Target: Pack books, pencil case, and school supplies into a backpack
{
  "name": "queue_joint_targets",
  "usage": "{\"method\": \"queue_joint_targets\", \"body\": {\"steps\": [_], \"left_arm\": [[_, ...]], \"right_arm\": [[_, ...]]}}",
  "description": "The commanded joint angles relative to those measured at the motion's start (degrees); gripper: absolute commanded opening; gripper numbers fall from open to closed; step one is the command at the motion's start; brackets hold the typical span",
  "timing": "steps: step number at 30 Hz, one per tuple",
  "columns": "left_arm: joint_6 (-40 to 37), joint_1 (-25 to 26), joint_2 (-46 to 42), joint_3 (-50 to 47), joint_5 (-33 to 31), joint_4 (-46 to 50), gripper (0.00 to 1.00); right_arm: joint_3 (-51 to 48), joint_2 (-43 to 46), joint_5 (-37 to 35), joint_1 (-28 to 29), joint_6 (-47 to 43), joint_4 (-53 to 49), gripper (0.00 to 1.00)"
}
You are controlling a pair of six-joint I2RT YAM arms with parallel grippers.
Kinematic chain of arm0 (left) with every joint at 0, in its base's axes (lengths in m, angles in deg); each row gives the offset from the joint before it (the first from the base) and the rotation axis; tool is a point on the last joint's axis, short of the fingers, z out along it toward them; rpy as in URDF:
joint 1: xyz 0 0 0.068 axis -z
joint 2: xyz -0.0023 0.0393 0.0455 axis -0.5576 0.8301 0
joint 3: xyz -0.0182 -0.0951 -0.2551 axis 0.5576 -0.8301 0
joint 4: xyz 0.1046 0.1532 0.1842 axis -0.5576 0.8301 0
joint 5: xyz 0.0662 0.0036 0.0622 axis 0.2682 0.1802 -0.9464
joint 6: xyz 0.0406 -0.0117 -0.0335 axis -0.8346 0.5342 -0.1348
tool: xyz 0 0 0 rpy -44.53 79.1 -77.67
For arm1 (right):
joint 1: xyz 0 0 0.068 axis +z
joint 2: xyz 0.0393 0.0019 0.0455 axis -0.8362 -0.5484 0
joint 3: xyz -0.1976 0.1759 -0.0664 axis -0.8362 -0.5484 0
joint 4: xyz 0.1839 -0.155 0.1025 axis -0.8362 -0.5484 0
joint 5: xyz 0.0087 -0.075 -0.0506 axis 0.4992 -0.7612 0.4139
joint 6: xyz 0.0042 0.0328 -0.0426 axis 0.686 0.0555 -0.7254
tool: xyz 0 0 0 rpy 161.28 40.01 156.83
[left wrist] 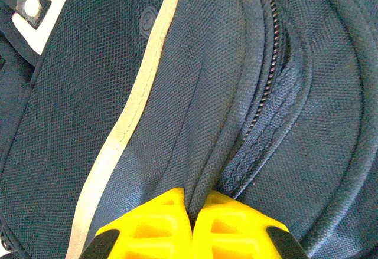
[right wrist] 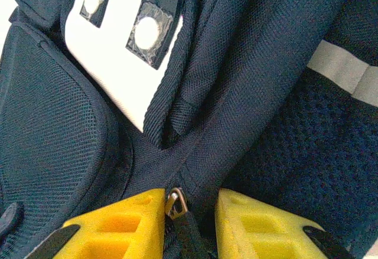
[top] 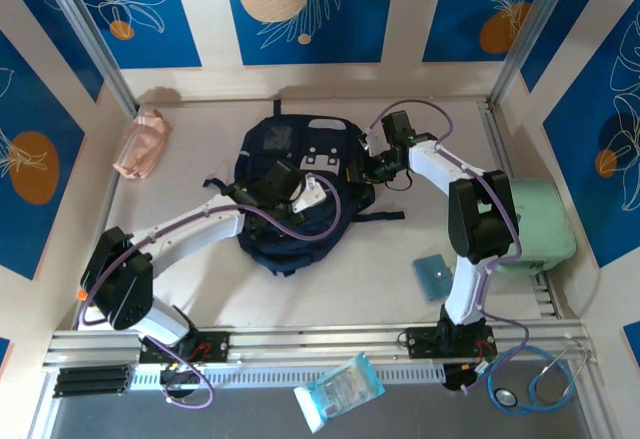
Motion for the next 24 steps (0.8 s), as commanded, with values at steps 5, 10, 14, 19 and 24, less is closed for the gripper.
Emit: {"method": "queue_joint_targets", "body": {"steps": [5, 10, 14, 19, 24], "left_arm": [[1.9, -0.2, 0.6, 2.4, -2.3, 1.2, 0.0], [2.0, -0.2, 0.7, 2.4, -2.4, 1.3, 0.0], [2.0, -0.2, 0.5, 2.3, -2.4, 1.3, 0.0], [2.1, -0.2, 0.5, 2.3, -2.7, 1.3, 0.0], [2.3, -0.2, 0.7, 2.4, -3.6, 1.2, 0.0]], "right_arm": [[1.2, 1.2, 0.4, -0.3, 1.8, -4.3, 0.3], [1.2, 1.8, 1.3, -0.3, 2.3, -4.4, 0.26], [0.9, 1.8, 1.4, -0.2, 2.2, -4.5, 0.16], [0.5, 2.7, 1.0, -0.2, 2.8, -4.8, 0.12], [0.4, 4.6, 0.9, 0.2, 3.3, -6.0, 0.12]]}}
